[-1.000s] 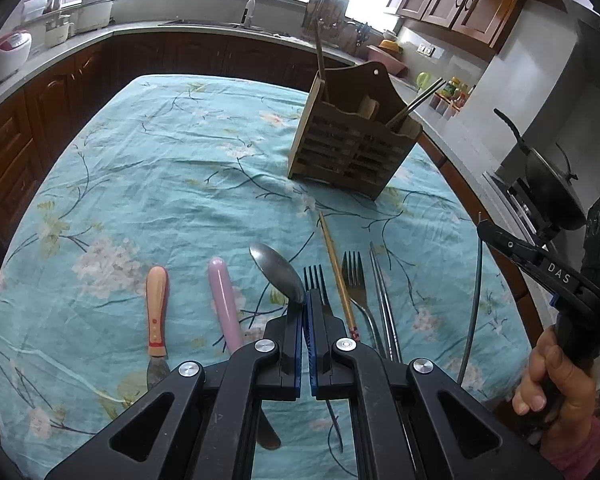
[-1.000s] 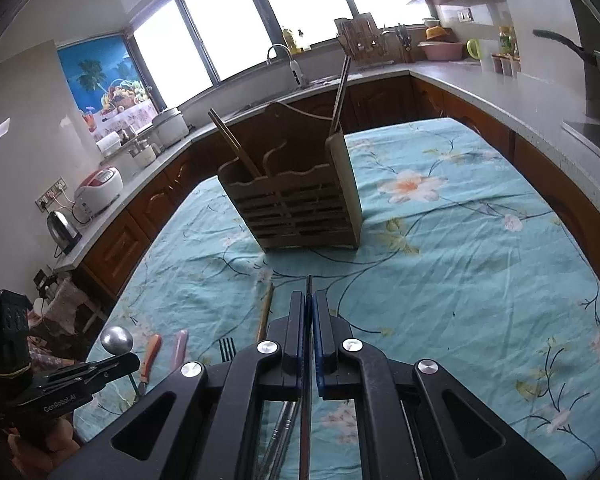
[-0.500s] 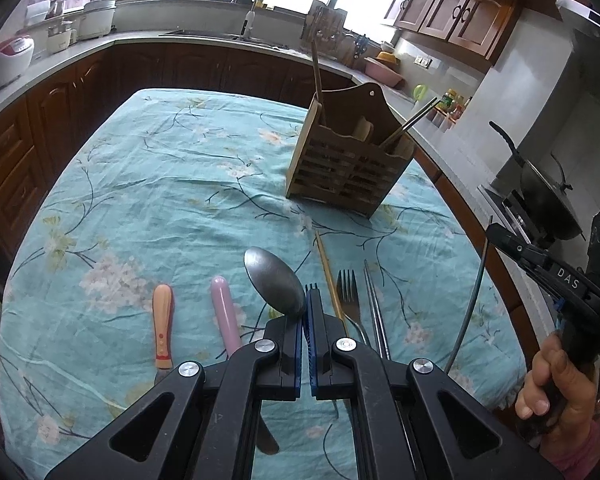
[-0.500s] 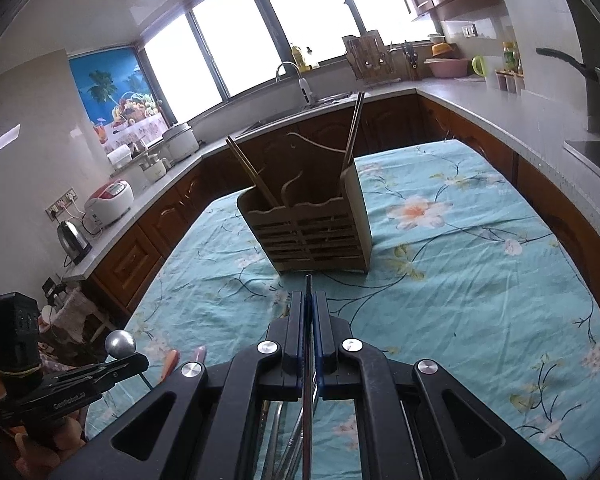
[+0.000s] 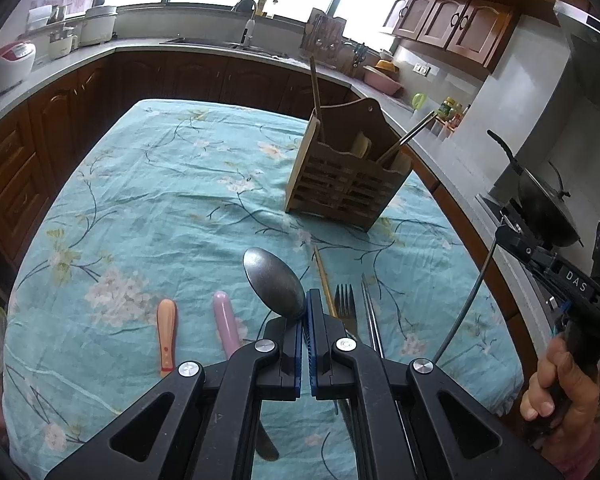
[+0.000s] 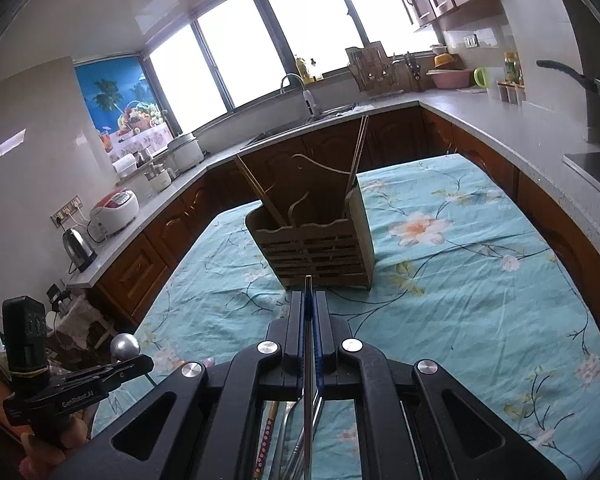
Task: Organize utensils
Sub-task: 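Lift the spoon and metal chopstick and carry them over the wooden caddy, then lower the spoon and chopstick into the caddy and open both tools, then move both open tools back over the remaining utensils, then grasp a metal fork with the left tool while the right tool grasps a metal chopstick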
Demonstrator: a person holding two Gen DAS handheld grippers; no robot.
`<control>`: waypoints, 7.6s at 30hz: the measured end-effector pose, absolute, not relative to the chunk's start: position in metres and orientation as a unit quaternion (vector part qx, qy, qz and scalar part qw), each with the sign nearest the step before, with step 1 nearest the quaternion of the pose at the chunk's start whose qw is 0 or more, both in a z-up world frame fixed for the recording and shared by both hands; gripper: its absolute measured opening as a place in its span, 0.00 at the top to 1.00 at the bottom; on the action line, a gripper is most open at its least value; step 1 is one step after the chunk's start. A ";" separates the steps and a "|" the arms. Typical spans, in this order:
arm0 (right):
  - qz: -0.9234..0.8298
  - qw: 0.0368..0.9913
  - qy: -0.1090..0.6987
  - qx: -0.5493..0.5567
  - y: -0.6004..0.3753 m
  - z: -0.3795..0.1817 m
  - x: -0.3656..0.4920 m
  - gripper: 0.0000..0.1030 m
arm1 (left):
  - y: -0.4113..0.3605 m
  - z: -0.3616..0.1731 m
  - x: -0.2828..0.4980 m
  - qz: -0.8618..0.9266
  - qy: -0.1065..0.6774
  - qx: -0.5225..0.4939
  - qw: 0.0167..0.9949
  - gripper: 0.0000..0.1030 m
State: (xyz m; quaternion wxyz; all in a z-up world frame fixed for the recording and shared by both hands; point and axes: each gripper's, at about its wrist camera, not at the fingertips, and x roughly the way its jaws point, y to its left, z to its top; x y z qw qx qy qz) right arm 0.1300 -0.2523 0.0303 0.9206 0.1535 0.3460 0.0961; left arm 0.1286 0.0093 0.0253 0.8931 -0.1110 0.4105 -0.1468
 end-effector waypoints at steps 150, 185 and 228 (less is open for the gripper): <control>0.063 0.926 0.276 0.250 -0.314 0.013 0.253 0.24 | -0.043 -0.008 0.355 -0.124 0.333 -0.094 0.930 0.39; 0.078 0.906 0.376 0.175 -0.256 -0.030 0.117 0.12 | 0.010 -0.013 0.140 -0.084 0.385 -0.114 0.912 0.21; 0.027 0.859 0.510 0.007 -0.231 -0.106 0.161 0.54 | -0.042 -0.075 0.202 -0.126 0.465 -0.047 0.875 0.23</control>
